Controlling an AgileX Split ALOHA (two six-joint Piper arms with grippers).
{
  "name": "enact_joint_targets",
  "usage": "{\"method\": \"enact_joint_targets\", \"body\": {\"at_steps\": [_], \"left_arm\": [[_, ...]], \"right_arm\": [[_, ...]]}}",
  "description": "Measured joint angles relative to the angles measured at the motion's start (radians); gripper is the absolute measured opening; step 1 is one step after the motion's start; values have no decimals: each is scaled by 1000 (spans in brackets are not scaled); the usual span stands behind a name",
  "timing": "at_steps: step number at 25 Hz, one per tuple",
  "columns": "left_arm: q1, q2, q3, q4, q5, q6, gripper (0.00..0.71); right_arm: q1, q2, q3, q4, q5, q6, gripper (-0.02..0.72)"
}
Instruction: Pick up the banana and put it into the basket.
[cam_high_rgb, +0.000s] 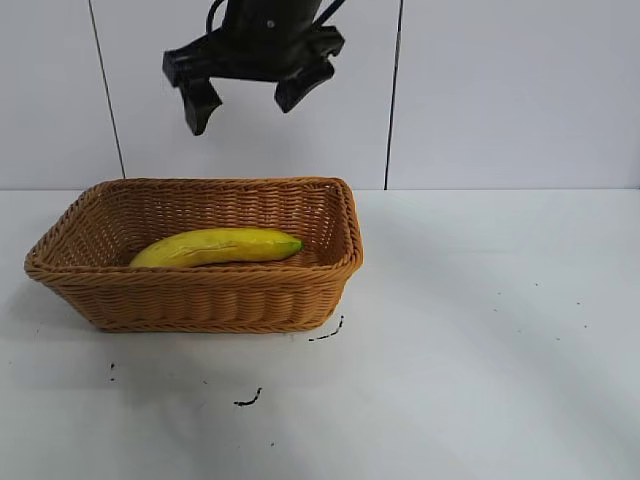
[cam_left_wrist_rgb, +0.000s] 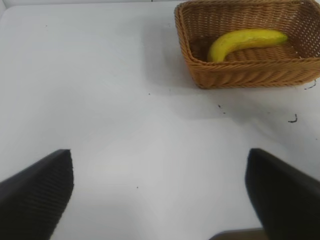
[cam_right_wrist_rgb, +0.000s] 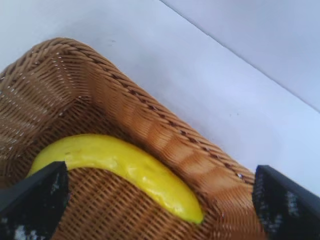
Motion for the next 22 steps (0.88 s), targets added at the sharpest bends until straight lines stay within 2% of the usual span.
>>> {"method": "enact_joint_targets", "body": {"at_steps": [1, 2, 4, 5, 8, 16, 22], "left_arm": [[0, 0, 0, 0, 0, 0, 693], [0, 0, 0, 0, 0, 0, 693], [0, 0, 0, 0, 0, 0, 693], [0, 0, 0, 0, 0, 0, 693], [0, 0, 0, 0, 0, 0, 693], [0, 0, 0, 0, 0, 0, 693], [0, 0, 0, 0, 0, 0, 693]], "right_arm": [[-18, 0, -26, 12, 51, 0, 690], [-18, 0, -26, 12, 51, 0, 690], [-54, 0, -56, 20, 115, 0, 690], [-101, 0, -73, 26, 163, 8, 690], [-180, 0, -76, 26, 220, 9, 690], [-430, 0, -76, 26, 247, 9, 690], [-551, 0, -63, 45, 253, 21, 690]]}}
